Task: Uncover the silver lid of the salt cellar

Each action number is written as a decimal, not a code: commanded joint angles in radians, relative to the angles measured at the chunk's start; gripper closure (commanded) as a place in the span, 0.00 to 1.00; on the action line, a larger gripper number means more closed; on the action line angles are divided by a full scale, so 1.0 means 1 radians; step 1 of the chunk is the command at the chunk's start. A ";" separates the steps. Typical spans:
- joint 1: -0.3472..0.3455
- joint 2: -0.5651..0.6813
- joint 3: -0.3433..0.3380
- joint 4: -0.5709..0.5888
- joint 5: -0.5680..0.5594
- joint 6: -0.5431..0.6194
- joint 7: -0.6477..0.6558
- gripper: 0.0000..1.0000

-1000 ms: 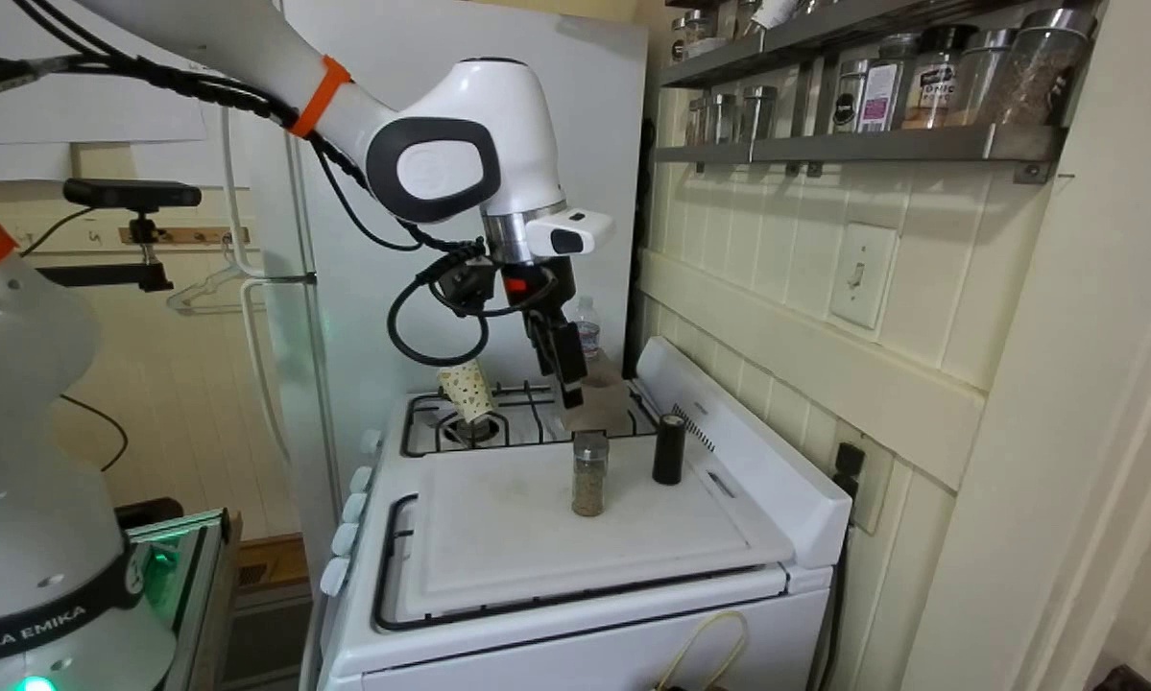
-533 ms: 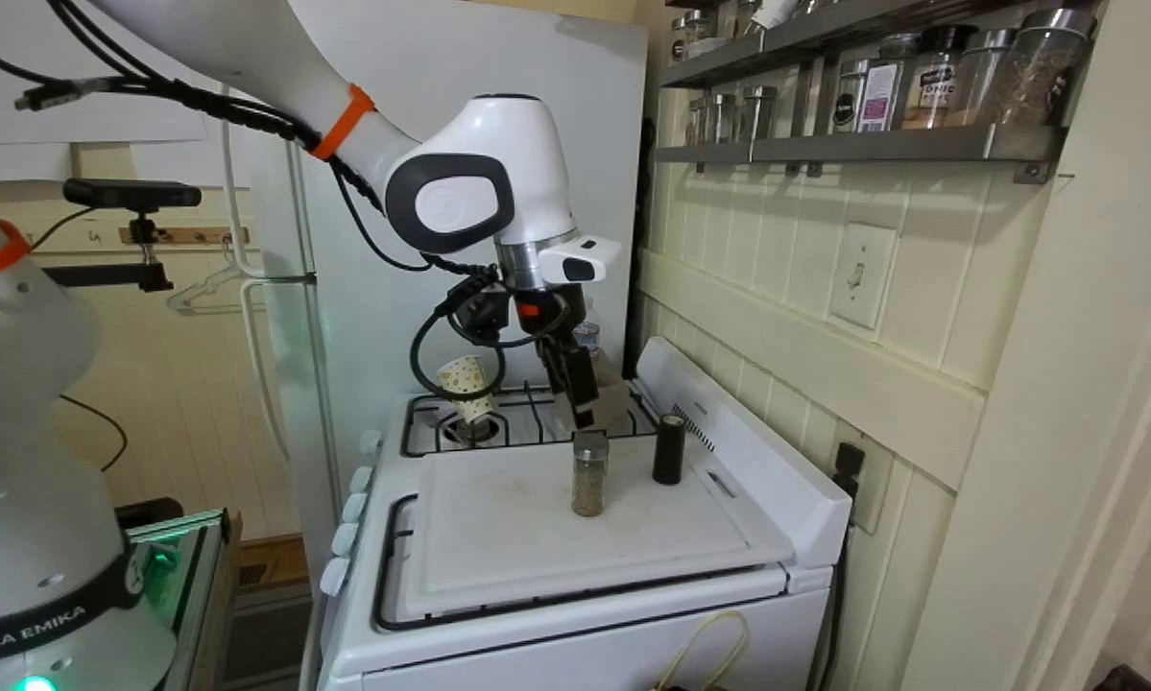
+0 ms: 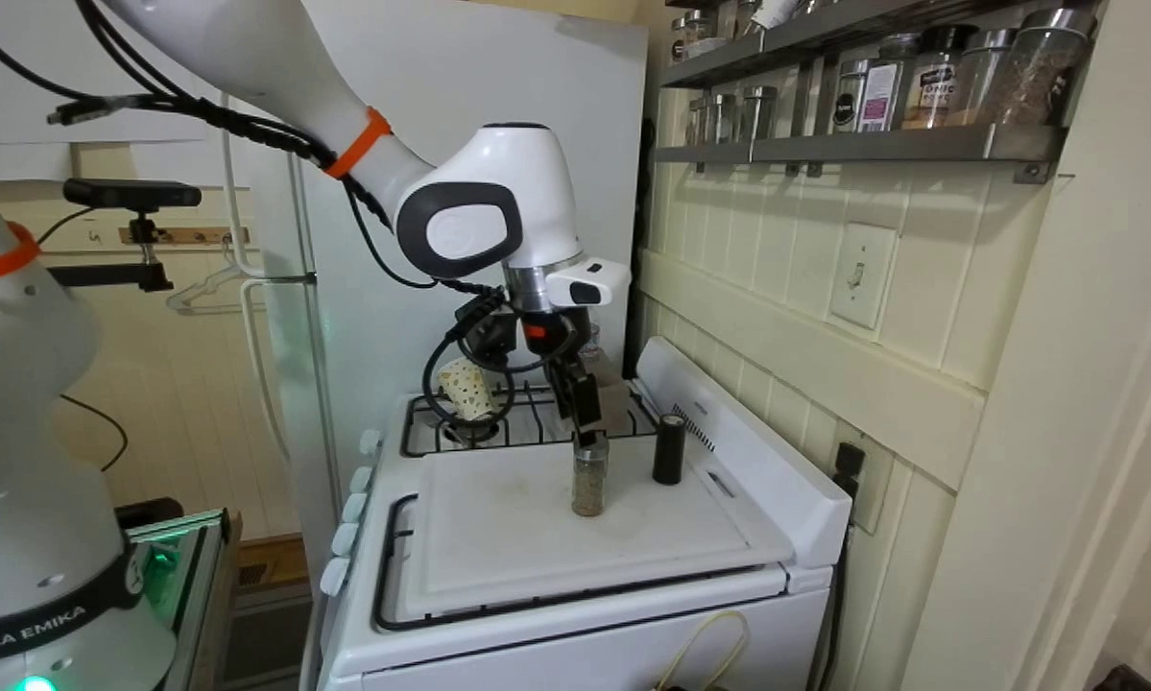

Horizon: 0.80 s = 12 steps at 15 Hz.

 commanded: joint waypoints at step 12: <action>-0.017 0.074 -0.008 0.028 -0.053 0.056 0.031 0.27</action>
